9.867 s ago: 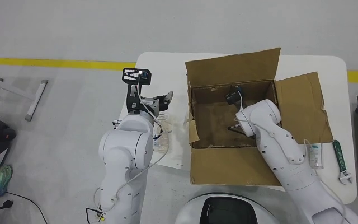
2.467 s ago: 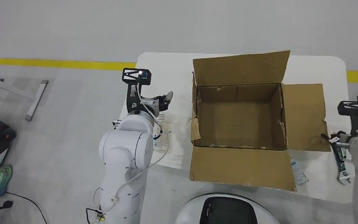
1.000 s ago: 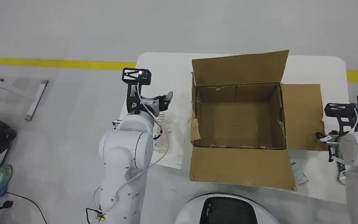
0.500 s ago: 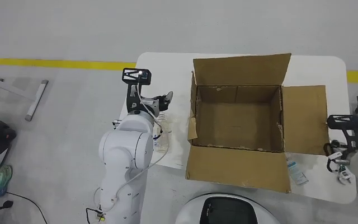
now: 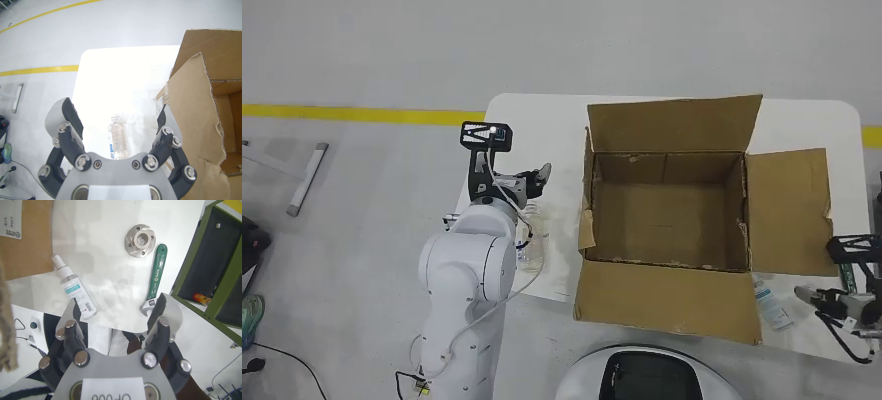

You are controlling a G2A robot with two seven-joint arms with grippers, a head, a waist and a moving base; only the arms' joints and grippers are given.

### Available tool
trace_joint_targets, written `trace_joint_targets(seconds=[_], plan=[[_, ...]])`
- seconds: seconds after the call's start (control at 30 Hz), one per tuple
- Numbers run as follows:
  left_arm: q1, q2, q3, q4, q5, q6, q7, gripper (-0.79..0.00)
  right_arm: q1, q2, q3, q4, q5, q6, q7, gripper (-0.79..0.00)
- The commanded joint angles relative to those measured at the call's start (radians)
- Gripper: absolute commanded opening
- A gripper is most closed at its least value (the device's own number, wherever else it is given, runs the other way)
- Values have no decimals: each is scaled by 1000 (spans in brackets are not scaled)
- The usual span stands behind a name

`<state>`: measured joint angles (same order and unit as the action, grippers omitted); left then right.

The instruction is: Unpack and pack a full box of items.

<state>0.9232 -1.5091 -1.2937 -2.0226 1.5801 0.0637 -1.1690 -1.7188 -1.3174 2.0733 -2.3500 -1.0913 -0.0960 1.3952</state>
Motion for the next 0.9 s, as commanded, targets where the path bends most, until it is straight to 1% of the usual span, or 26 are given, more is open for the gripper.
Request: trace_joint_targets(seconds=[0.0, 0.1, 0.2, 0.27, 0.3, 0.33, 0.37, 0.4, 0.47, 0.53, 0.77, 0.87], plan=[[0, 0, 0, 0, 0, 0, 0, 0, -1, 2, 48, 0, 72, -14, -41, 0], [0, 0, 0, 0, 0, 0, 0, 0, 9, 5, 147, 0, 174, -27, -122, 0], [0, 0, 0, 0, 0, 0, 0, 0, 34, 8, 273, 0, 265, -17, -239, 0], [0, 0, 0, 0, 0, 0, 0, 0, 55, 12, 341, 0, 290, -33, -330, 0], [0, 0, 0, 0, 0, 0, 0, 0, 70, 14, 363, 0, 299, -43, -380, -46], [0, 0, 0, 0, 0, 0, 0, 0, 79, 16, 374, 0, 318, -51, -413, -419], [0, 0, 0, 0, 0, 0, 0, 0, 92, 18, 383, 0, 331, -53, -447, -585], [0, 0, 0, 0, 0, 0, 0, 0, 103, 21, 382, 0, 341, -63, -474, -785], [0, 0, 0, 0, 0, 0, 0, 0, 123, 26, 365, 0, 342, -65, -510, -785], [0, 0, 0, 0, 0, 0, 0, 0, 142, 32, 327, 0, 327, -41, -515, -785], [0, 0, 0, 0, 0, 0, 0, 0, 142, 32, 327, 0, 327, -41, -515, -785], [0, 0, 0, 0, 0, 0, 0, 0, 134, 31, 313, 10, 308, -57, -619, -785]])
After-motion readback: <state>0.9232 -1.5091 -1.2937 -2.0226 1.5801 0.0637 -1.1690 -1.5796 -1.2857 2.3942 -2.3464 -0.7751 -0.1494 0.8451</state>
